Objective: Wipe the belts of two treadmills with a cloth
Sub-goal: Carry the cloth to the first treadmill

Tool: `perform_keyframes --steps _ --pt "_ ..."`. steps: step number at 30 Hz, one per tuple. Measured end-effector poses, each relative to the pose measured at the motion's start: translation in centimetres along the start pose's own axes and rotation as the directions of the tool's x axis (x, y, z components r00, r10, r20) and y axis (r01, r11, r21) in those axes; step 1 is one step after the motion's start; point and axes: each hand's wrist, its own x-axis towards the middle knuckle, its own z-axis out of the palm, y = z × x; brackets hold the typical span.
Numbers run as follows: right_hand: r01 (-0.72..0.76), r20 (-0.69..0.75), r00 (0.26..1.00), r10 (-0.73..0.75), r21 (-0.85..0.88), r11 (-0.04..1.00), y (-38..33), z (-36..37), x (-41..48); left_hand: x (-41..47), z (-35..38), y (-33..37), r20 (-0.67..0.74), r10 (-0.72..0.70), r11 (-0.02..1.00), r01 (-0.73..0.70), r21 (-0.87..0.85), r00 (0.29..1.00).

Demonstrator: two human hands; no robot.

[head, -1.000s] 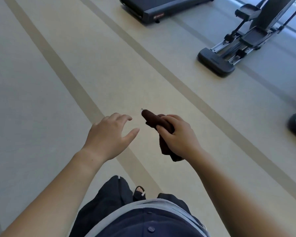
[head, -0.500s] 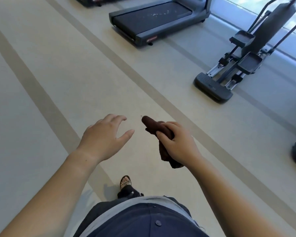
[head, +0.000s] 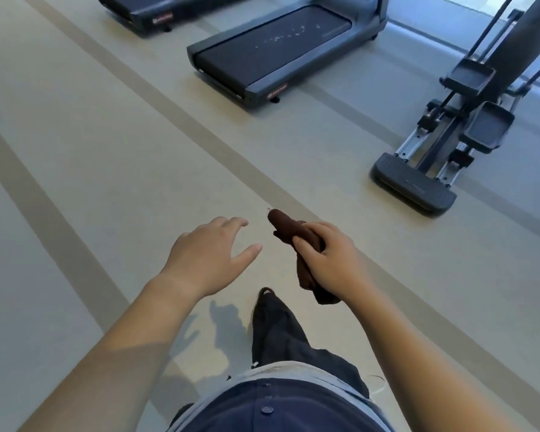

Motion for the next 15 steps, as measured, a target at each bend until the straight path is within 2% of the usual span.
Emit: perform_keyframes --steps 9,15 --pt "0.170 0.238 0.957 -0.164 -0.007 0.985 -8.4 2.9 27.2 19.6 -7.9 -9.2 -0.024 -0.271 0.962 0.270 -0.028 0.962" --pt "0.226 0.307 0.928 -0.211 -0.012 0.974 -13.4 5.8 40.5 29.6 -12.1 -16.0 -0.089 -0.383 0.920 0.370 -0.132 0.919"
